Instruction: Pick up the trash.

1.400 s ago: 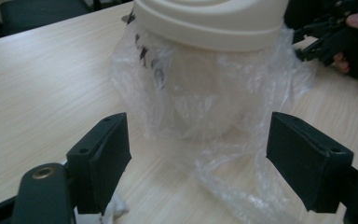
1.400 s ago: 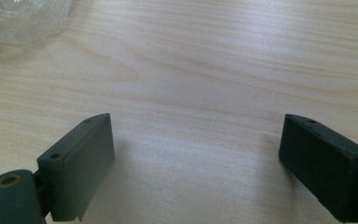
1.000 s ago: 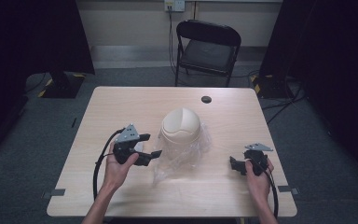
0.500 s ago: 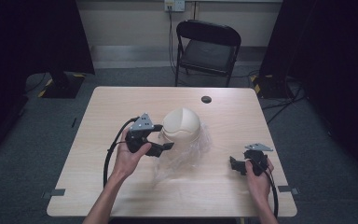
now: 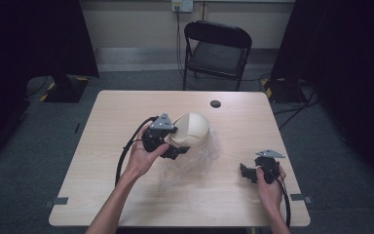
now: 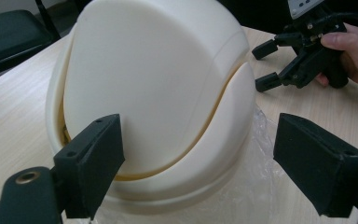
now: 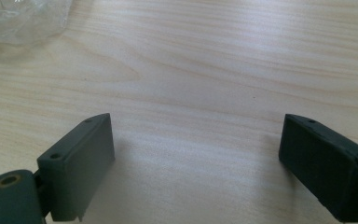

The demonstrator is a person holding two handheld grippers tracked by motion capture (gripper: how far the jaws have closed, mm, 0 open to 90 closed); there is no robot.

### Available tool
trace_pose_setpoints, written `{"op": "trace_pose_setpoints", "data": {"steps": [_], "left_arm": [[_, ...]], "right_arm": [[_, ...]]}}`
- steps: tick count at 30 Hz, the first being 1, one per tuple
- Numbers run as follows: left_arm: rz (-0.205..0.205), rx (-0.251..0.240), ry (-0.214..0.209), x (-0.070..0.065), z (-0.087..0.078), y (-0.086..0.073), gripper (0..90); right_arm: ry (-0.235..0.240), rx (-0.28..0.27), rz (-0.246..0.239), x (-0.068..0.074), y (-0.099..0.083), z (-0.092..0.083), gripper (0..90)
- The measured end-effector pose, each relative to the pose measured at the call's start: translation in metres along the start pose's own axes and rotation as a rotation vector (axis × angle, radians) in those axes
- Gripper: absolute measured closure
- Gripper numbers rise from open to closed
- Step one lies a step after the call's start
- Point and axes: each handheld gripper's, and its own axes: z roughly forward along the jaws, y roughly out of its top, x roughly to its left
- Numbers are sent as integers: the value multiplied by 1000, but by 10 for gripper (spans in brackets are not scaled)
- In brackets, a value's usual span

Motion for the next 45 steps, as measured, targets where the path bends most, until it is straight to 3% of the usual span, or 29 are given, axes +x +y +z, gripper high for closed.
{"op": "trace_pose_setpoints", "data": {"steps": [3,10,12,16,18,23,26,34,39,45], "left_arm": [[4,10,-2,0,4,1,156],[51,94,27,-1,17,2,154],[62,105,15,0,20,3,155],[42,104,-20,4,25,3,145],[59,121,-41,6,27,3,153],[84,170,-39,4,33,5,163],[62,156,-49,5,35,5,161],[92,175,-41,1,41,12,165],[63,124,-38,0,40,14,164],[69,115,-27,-2,34,16,167]], "right_arm": [[0,0,0,0,0,0,93],[1,-1,0,0,0,0,94],[1,-1,0,0,0,0,94],[1,0,-1,0,0,0,93],[0,0,-1,0,0,0,93],[0,0,0,0,0,0,93],[0,0,-1,0,0,0,93],[0,0,0,0,0,0,93],[0,0,0,0,0,0,93],[0,0,0,0,0,0,93]]}}
